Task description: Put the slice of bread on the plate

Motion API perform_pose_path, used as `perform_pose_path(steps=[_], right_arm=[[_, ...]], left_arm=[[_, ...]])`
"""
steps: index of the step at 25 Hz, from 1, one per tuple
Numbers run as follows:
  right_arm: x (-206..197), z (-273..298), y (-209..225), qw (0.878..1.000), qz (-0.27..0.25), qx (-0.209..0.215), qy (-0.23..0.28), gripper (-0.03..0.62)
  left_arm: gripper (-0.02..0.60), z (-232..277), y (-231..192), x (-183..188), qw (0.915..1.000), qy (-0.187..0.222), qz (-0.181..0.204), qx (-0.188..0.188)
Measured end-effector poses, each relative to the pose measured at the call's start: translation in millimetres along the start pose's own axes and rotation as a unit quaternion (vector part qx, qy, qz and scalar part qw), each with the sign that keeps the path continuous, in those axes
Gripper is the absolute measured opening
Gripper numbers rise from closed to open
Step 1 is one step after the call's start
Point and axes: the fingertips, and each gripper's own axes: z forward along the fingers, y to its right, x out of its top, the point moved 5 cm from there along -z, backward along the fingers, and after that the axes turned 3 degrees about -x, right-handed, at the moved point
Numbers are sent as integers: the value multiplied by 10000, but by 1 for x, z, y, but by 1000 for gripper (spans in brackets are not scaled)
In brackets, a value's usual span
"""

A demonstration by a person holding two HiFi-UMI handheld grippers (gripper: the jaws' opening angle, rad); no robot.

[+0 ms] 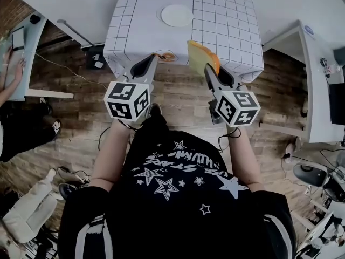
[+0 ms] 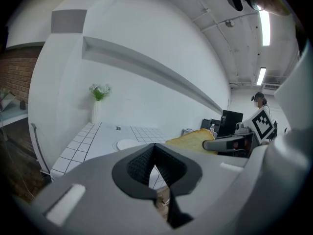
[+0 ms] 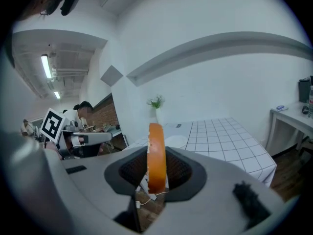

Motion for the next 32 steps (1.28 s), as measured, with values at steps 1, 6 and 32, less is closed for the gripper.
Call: perform_pose_path(steps=[1,6,32], right_arm=[[3,8,1,10000,15,-42,-16,98],[19,51,4,9997,65,-240,-43,98],[26,122,1,9940,108,-1031,-338,98]], left_arm=[[9,5,-8,2,10000,-7,-29,-28],[9,32,-48,17,9998,-56,-81,-183],[9,74,-135,16,9966,-316,-329,-681]])
